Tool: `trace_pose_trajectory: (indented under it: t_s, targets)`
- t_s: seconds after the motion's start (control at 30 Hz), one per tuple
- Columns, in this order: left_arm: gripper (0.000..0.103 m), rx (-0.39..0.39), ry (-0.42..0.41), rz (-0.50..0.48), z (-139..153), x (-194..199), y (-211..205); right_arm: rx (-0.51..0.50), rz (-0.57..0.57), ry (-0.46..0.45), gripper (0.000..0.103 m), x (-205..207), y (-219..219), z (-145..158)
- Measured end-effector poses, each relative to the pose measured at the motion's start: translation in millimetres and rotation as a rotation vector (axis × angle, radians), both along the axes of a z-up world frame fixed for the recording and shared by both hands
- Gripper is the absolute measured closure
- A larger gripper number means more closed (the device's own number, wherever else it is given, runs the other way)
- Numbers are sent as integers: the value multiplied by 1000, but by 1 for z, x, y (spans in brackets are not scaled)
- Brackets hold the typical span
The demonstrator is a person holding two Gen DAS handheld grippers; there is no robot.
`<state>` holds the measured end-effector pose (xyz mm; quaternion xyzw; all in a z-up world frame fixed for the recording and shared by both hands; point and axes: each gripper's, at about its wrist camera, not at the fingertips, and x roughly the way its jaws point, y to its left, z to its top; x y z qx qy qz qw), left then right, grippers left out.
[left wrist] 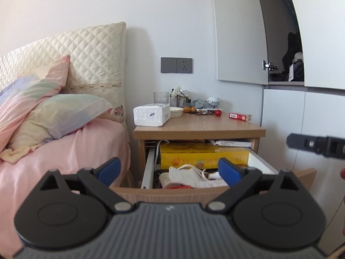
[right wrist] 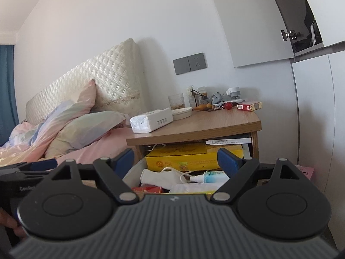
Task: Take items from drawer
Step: 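Move the right tool over the open drawer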
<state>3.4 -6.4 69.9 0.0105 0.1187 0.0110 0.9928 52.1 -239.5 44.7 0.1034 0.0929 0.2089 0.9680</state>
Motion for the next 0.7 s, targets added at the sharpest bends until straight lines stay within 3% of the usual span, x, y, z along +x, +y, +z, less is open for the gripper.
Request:
trace_pose_trajectory:
  t_s: [0.1,0.23,0.43,0.7]
  targets:
    - [4,-35,-2,16,1,4,6,-38,1,-16,16,-1,12,10]
    - [4,-17,-22,-6,-4,13,5,-37,-17,-6,16,6,18,13]
    - [4,22,-20,5,-12,34,12,11,-39,34,16,22,16,2]
    - [4,30,-40,32,-41,27,19,-2,13,-17,16,23,28,-20]
